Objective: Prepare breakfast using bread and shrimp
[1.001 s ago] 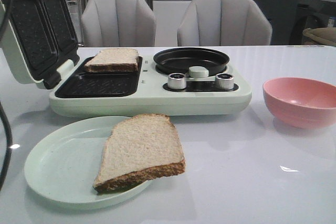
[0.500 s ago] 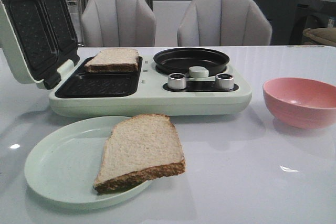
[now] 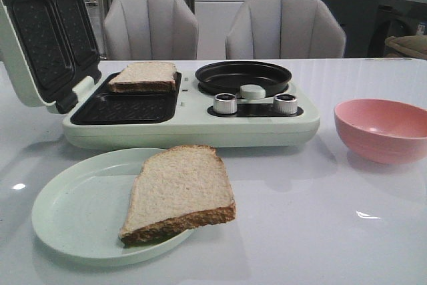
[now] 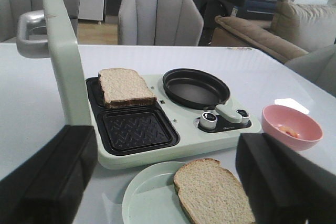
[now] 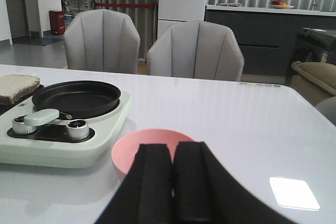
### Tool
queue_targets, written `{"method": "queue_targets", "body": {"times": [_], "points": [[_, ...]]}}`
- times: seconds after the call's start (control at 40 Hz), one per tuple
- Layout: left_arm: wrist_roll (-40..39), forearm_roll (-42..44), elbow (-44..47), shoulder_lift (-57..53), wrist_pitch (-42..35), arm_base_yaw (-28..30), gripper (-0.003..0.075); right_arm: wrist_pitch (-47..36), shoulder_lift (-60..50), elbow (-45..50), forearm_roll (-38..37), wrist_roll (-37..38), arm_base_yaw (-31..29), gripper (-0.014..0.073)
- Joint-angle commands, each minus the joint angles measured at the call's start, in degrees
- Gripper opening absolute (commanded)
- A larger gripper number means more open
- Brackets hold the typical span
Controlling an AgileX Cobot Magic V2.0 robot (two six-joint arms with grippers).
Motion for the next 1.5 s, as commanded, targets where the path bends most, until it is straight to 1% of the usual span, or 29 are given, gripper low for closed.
{"method": "queue_targets", "body": {"times": [0.0, 0.2, 0.45, 0.53, 0.65, 0.7, 0.78, 0.83, 0.93, 1.03, 1.18, 1.38, 1.48], "points": [[-0.67, -0.53, 0.39, -3.85, -3.7, -0.12, 0.0603, -4.5, -1.15, -0.28, -0.78, -0.23, 0.04, 0.0141], [-0.57, -0.53, 2.78, -10.75, -2.63, -0.12, 0.0603, -4.5, -1.15, -0.28, -0.78, -0.23, 0.04, 0.0141], [-0.57, -0.42, 2.78, -11.46, 2.59, -0.12, 0.0603, -5.38, -1.15, -0.28, -0.84, -0.23, 0.04, 0.0141], [-0.57, -0.42, 2.78, -11.46, 2.57, -0.12, 0.0603, -7.95, -1.15, -0.28, -0.84, -0.23, 0.04, 0.0141], [-0.57, -0.42, 2.78, -11.46, 2.57, -0.12, 0.0603, -15.59, -1.15, -0.38, -0.78, -0.23, 0.04, 0.0141], [-0.57, -0.42, 2.78, -11.46, 2.57, -0.12, 0.0603, -16.87, -1.15, -0.7, -0.78, -0.17, 0.04, 0.0141], [-0.57, -0.42, 2.78, -11.46, 2.47, -0.12, 0.0603, -14.68, -0.33, -2.93, 0.0, -0.13, 0.04, 0.0141], [-0.57, -0.42, 2.78, -11.46, 2.46, -0.12, 0.0603, -10.89, 1.42, -5.55, 1.34, -0.13, 0.04, 0.0141], [-0.57, -0.42, 2.78, -11.46, 2.34, -0.12, 0.0603, -0.74, 6.28, -11.46, 2.89, -0.13, 0.04, 0.0141], [-0.57, -0.42, 2.78, -11.46, 2.34, -0.12, 0.0603, 6.16, 11.11, -16.28, 3.2, -0.13, 0.04, 0.0141], [-0.57, -0.42, 2.78, -11.46, 2.34, -0.12, 0.0603, 9.04, 13.2, -17.0, 3.2, -0.13, 0.04, 0.0141], [-0.57, -0.42, 2.78, -11.46, 2.34, -0.12, 0.0603, 9.2, 13.2, -16.25, 3.92, -0.13, 0.04, 0.0141], [-0.57, -0.42, 2.78, -11.46, 2.34, -0.12, 0.0603, 11.8, 13.53, -16.25, 4.02, -0.13, 0.04, 0.015]]}}
